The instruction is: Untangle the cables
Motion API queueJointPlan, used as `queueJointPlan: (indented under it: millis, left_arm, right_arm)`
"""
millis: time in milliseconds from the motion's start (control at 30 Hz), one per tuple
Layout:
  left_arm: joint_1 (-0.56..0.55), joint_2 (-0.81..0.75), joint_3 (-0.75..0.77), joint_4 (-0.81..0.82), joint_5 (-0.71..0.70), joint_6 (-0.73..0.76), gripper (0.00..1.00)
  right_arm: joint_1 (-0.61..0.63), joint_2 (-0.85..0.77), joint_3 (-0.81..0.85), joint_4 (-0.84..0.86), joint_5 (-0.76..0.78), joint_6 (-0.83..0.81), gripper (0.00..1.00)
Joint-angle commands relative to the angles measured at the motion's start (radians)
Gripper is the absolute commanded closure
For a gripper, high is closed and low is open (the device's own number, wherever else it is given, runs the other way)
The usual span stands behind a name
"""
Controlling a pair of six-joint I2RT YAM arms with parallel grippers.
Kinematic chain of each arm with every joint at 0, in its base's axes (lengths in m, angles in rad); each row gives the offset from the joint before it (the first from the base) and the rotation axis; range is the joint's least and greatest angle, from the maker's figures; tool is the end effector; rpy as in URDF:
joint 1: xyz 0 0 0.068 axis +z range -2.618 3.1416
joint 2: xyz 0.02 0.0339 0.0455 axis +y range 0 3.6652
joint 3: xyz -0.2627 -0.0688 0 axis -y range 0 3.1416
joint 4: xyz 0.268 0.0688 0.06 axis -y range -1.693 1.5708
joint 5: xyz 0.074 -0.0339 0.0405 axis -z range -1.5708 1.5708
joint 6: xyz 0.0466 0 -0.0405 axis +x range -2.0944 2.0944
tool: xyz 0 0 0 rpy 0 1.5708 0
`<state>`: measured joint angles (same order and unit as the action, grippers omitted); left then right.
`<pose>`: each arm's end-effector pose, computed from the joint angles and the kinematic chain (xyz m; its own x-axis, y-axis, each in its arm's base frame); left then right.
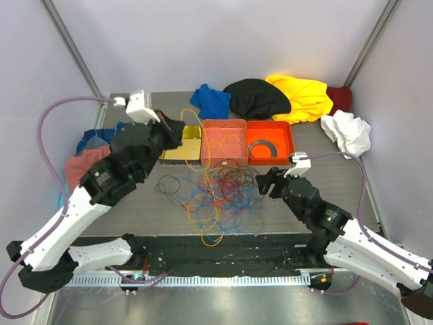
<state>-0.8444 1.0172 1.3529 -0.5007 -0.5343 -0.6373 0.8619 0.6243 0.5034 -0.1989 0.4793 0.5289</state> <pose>0.1690 -0.1545 0.4632 -0.2720 -0.4649 -0.8426 0.1840 0.8343 -0.5197 0.1398 0.1300 0.2580 -0.3728 0.2531 -0.8927 -0.2322 0.9060 0.3538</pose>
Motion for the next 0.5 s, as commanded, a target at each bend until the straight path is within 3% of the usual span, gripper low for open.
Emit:
queueJointPlan:
  millis: [0, 467]
  left_arm:
    - [-0.005, 0.073, 0.224, 0.068, 0.014, 0.149, 1.00]
    - [-0.005, 0.426, 0.833, 0.148, 0.031, 0.378, 1.00]
  right_arm:
    - [0.005, -0.024, 0.038, 0.026, -0.016, 0.011, 0.33]
    - [0.005, -0.090, 0.049, -0.037, 0.012, 0.005, 0.33]
